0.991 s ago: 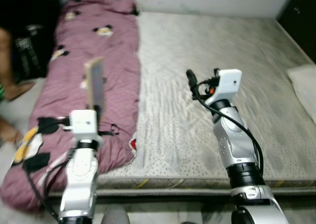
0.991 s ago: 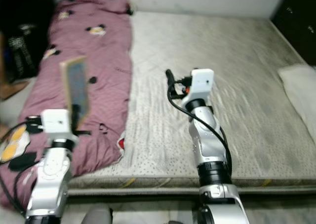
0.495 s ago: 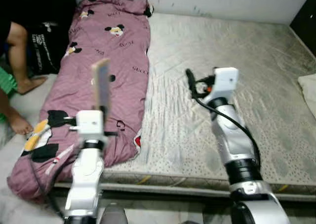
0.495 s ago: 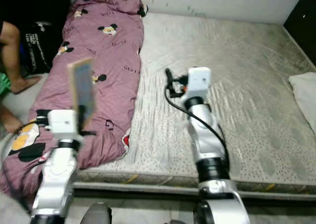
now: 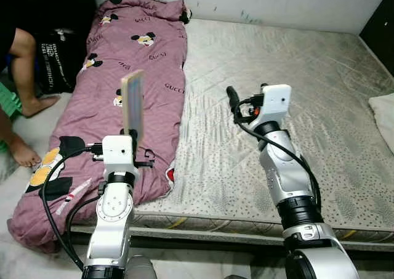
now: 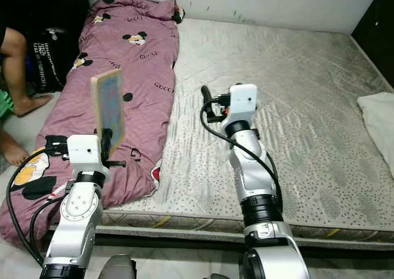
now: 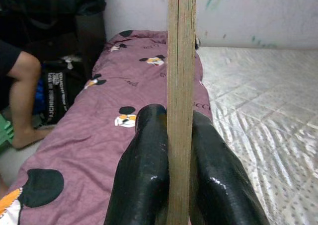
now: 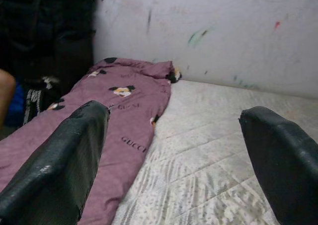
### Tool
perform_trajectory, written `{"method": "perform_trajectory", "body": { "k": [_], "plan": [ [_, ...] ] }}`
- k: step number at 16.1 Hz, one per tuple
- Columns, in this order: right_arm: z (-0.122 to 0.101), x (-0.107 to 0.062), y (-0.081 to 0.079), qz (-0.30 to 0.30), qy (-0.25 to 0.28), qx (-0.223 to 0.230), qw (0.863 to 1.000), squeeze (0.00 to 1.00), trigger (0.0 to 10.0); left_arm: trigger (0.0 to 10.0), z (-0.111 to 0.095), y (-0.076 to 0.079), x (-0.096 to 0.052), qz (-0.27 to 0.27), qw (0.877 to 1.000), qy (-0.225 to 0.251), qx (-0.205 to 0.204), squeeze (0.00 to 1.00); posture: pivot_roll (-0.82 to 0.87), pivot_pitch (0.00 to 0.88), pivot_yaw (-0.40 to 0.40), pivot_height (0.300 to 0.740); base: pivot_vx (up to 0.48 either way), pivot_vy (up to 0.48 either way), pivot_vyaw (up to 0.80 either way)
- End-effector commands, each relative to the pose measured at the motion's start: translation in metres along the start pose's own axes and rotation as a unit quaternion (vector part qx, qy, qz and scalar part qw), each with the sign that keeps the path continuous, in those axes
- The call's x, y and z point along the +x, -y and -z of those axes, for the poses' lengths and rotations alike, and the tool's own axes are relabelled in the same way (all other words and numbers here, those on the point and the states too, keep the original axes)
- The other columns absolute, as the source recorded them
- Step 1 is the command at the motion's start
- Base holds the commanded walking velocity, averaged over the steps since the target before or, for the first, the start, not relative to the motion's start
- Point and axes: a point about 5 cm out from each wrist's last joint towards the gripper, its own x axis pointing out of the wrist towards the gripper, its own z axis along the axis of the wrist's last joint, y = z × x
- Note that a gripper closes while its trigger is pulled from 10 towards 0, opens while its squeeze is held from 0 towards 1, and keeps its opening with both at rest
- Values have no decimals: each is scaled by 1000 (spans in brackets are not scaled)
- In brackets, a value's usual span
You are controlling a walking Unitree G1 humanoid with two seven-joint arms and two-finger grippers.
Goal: Clean up the room
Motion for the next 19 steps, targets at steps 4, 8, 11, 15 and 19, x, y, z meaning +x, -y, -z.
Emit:
{"method": "perform_trajectory", "body": {
  "k": [4,8,11,15,19],
  "plan": [
    [28,-14,0,-35,-65,-38,997,0,10000,10000,-4,-1,-5,-15,1000,20,5,0,33,49,-147,740,0,0,0],
    [38,-30,17,-15,-78,-53,995,0,10000,10000,-1,1,-4,-15,1000,20,3,0,-5,41,-108,740,0,0,0],
    [28,-35,30,42,-47,-49,997,0,10000,10000,-9,22,11,38,999,37,3,0,-57,29,-21,740,0,0,0],
    [29,-55,42,96,-39,-42,994,0,10000,10000,-13,27,22,74,996,52,15,0,-110,14,74,740,0,0,0],
    [28,-56,38,102,-38,-30,994,0,10000,10000,-5,15,22,57,998,37,17,0,-124,0,80,740,0,0,0]
  ]
}}
